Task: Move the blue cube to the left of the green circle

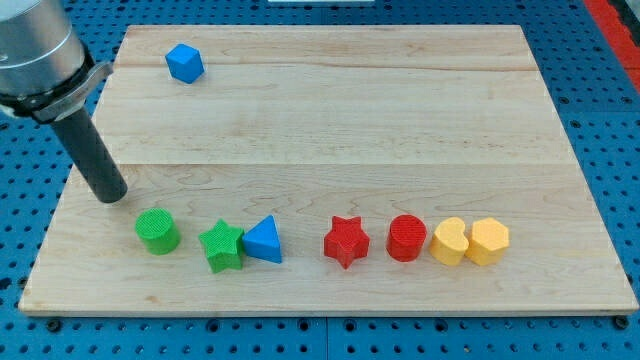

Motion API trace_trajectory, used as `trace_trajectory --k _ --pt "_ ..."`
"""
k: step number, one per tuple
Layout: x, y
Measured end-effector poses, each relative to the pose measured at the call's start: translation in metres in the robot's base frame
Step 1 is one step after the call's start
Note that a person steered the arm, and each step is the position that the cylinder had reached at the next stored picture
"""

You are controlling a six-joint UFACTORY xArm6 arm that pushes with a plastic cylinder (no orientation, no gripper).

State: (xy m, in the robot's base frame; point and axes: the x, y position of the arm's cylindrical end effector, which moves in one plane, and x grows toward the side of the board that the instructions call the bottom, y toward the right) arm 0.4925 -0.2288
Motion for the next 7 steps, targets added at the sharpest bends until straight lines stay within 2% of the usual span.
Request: trace_trajectory --k 1,2,3,5,6,7 --pt "0.024 0.033" --pt "0.028 0.071" --pt "-0.009 0.049" --pt "-0.159 0.111" --pt "-0.228 0.114" --pt "-0.261 0.069"
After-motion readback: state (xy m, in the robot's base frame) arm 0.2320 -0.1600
